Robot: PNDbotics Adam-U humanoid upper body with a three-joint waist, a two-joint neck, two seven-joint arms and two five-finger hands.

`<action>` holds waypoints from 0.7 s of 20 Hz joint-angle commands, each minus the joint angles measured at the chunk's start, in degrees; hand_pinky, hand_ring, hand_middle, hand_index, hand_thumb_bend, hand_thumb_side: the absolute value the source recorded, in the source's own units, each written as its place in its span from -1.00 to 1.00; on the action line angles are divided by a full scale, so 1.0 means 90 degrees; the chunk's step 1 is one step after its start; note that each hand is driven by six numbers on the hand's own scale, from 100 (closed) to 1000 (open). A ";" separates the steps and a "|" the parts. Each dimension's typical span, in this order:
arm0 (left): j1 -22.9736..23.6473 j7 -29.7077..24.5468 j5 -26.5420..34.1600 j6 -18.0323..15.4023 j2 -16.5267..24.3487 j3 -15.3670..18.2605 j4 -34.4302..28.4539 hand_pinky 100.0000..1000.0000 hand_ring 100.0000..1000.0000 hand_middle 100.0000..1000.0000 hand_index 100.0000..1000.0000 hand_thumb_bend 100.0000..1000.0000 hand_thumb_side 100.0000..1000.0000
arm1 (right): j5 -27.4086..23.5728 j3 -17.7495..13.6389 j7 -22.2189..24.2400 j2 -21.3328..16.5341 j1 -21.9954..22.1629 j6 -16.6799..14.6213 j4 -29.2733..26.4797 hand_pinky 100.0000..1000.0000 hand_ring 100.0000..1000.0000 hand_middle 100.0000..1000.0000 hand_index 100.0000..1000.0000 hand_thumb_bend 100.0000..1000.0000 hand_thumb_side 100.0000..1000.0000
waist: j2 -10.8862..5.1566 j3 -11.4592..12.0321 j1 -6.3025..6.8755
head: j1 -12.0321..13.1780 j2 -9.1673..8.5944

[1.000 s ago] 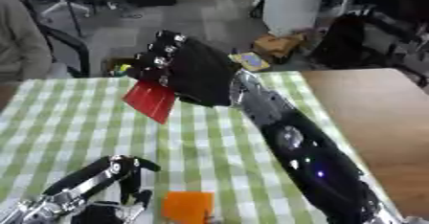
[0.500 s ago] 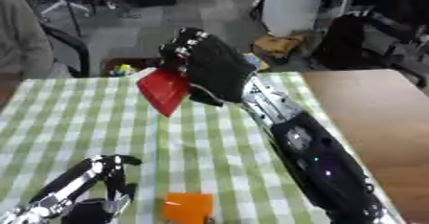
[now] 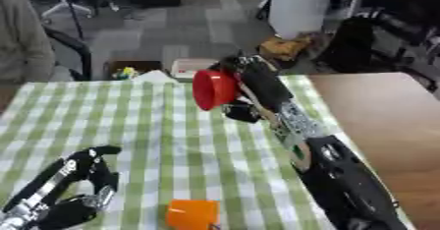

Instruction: Pour the contents of one cup into another cup.

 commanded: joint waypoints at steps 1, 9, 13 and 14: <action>0.0053 0.0157 0.0240 -0.0025 -0.0008 0.0249 -0.0370 0.10 -0.24 -0.12 0.73 -1.00 0.36 | -0.0809 -0.0088 0.0534 -0.0090 0.0021 0.0027 0.0312 -0.14 -0.70 -0.63 0.47 -0.69 -0.80 | -0.0074 0.0009 0.0016 | 0.0004 -0.0063; 0.0354 0.0422 0.0558 -0.0196 -0.0166 0.0532 -0.0724 0.36 0.11 0.32 0.82 -0.78 1.00 | -0.1520 -0.0152 0.1994 -0.0243 0.0270 -0.0215 0.0344 0.82 0.35 0.34 0.85 0.42 0.15 | -0.0065 0.0013 -0.0016 | 0.0013 -0.0073; 0.0512 0.0516 0.0514 -0.0314 -0.0237 0.0699 -0.0869 0.45 0.32 0.52 0.86 -0.38 1.00 | -0.1677 -0.0278 0.2206 -0.0382 0.0364 -0.0183 0.0072 0.86 0.43 0.43 0.87 0.50 0.19 | -0.0053 -0.0011 -0.0044 | 0.0021 -0.0077; 0.0555 0.0523 0.0497 -0.0340 -0.0260 0.0735 -0.0903 0.47 0.37 0.56 0.87 -0.21 1.00 | -0.1716 -0.0310 0.2207 -0.0413 0.0389 -0.0158 0.0004 0.85 0.42 0.42 0.86 0.51 0.20 | -0.0049 -0.0018 -0.0051 | 0.0025 -0.0079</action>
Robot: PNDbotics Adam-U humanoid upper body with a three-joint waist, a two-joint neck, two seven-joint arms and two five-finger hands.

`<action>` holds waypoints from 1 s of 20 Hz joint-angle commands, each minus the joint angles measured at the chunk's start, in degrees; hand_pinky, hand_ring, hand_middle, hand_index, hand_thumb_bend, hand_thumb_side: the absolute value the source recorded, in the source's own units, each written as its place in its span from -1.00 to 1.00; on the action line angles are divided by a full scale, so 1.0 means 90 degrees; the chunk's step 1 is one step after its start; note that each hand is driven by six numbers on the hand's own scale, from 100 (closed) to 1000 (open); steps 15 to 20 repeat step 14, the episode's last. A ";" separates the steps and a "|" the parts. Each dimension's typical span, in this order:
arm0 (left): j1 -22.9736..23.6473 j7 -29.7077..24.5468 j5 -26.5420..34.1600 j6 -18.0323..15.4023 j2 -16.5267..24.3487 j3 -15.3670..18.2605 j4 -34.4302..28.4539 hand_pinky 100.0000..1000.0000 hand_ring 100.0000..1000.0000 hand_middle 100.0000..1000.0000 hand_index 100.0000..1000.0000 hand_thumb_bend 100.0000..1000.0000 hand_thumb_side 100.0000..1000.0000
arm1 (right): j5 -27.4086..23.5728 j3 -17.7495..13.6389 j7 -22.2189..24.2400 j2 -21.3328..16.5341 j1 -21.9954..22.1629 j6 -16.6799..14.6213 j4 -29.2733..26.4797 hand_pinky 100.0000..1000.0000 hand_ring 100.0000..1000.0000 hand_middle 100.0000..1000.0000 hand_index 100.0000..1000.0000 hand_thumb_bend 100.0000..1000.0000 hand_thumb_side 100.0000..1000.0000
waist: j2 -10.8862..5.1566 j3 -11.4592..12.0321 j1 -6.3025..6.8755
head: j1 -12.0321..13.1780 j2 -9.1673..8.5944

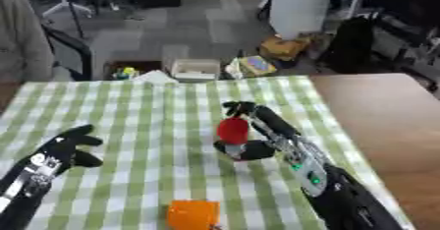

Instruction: Pour the contents of one cup into another cup.

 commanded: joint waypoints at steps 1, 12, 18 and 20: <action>0.0049 0.0054 -0.0034 -0.0098 0.0005 0.0208 -0.0231 0.48 0.39 0.57 0.87 -0.16 1.00 | -0.0192 -0.0144 0.0053 -0.0238 -0.0033 0.0056 -0.0367 0.84 0.40 0.40 0.86 0.51 0.21 | -0.0078 -0.0015 -0.0001 | 0.0027 -0.0077; 0.0393 0.0362 0.0134 -0.0226 -0.0242 0.0471 -0.0459 0.50 0.36 0.56 0.85 -0.14 1.00 | -0.1610 -0.0486 -0.0626 -0.0554 0.0295 0.0520 -0.1757 0.58 0.05 0.08 0.75 0.36 0.15 | -0.0033 -0.0051 -0.0058 | 0.0094 -0.0062; 0.0421 0.0380 0.0141 -0.0227 -0.0277 0.0493 -0.0451 0.50 0.35 0.55 0.84 -0.14 1.00 | -0.1988 -0.0502 -0.0652 -0.0585 0.0381 0.0610 -0.1980 0.55 0.04 0.07 0.74 0.33 0.14 | -0.0037 -0.0058 -0.0069 | 0.0099 -0.0060; 0.0421 0.0380 0.0141 -0.0227 -0.0277 0.0493 -0.0451 0.50 0.35 0.55 0.84 -0.14 1.00 | -0.1988 -0.0502 -0.0652 -0.0585 0.0381 0.0610 -0.1980 0.55 0.04 0.07 0.74 0.33 0.14 | -0.0037 -0.0058 -0.0069 | 0.0099 -0.0060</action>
